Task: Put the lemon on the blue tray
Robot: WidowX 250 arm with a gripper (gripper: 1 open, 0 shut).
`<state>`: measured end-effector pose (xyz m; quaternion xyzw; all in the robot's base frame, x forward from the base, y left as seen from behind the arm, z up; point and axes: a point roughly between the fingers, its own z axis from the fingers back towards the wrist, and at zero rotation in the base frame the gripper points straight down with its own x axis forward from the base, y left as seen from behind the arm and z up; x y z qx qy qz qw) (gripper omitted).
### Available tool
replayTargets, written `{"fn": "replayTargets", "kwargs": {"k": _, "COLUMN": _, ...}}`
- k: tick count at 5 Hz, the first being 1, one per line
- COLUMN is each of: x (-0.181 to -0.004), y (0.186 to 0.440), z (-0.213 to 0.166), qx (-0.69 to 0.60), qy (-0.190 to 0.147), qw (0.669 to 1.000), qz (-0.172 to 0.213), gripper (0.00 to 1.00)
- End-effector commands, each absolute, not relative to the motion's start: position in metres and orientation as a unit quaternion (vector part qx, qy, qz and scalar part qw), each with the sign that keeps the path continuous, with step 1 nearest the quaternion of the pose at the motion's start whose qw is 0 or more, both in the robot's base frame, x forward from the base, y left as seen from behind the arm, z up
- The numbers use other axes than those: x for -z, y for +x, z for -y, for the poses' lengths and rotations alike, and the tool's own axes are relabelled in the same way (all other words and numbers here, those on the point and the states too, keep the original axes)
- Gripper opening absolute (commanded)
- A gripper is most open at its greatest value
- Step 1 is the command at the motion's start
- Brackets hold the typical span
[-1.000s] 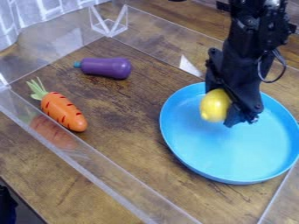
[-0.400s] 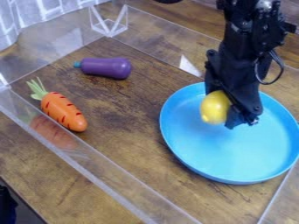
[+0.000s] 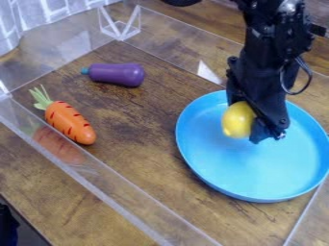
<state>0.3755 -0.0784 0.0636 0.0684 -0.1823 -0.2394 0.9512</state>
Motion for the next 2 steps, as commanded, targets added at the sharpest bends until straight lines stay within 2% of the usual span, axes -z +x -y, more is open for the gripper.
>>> {"fn": "replayTargets", "kwargs": {"k": 1, "x": -0.0965, "y": 0.3798, "z": 0.0862, "qx": 0.243, "qy": 0.063, "qw": 0.940, "qz": 0.232, "gripper": 0.00}}
{"fn": "replayTargets", "kwargs": {"k": 2, "x": -0.0978, "y": 0.3798, "z": 0.0863, "qx": 0.243, "qy": 0.061, "qw": 0.939, "qz": 0.235, "gripper": 0.00}}
